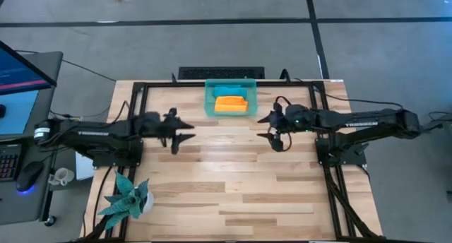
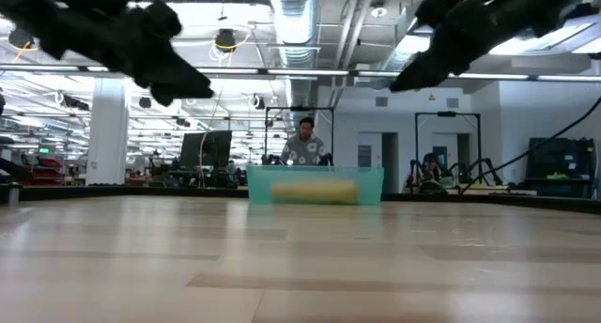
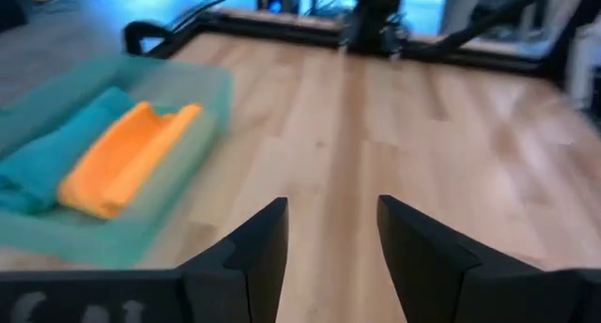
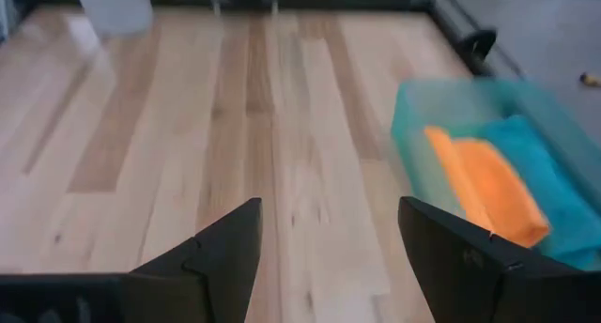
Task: Roll microfiber towels into tight, uniform cylinder then place into a basket
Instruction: Return to Home Position
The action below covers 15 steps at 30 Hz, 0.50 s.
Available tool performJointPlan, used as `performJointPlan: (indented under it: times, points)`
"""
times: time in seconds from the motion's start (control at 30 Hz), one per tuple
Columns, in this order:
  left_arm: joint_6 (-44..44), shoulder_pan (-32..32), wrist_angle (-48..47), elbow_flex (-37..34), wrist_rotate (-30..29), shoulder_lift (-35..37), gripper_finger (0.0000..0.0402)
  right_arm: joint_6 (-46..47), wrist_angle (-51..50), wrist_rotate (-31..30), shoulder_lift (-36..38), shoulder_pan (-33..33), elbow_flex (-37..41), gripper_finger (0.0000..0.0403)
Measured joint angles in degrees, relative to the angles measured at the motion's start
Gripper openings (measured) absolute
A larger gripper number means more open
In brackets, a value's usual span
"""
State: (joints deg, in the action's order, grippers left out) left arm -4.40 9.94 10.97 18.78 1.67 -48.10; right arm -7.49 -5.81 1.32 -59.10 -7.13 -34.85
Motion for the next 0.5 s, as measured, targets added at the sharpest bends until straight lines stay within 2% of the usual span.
performJointPlan:
  times: [0.13,0.43,0.5]
  points:
    - [-1.9,-5.9,0.2,-4.8,-2.0,7.9,0.0134,-1.0,-1.0,-0.1,4.6,0.3,0.0,0.0272]
    - [-2.4,-14.0,-1.0,-11.7,-9.4,22.3,0.0015,-1.5,-8.7,-0.1,16.9,-1.2,0.1,0.0272]
    - [-2.4,-15.0,-0.9,-12.8,-10.2,24.7,0.0005,-1.5,-8.4,-0.1,19.2,-0.9,0.7,0.0272]
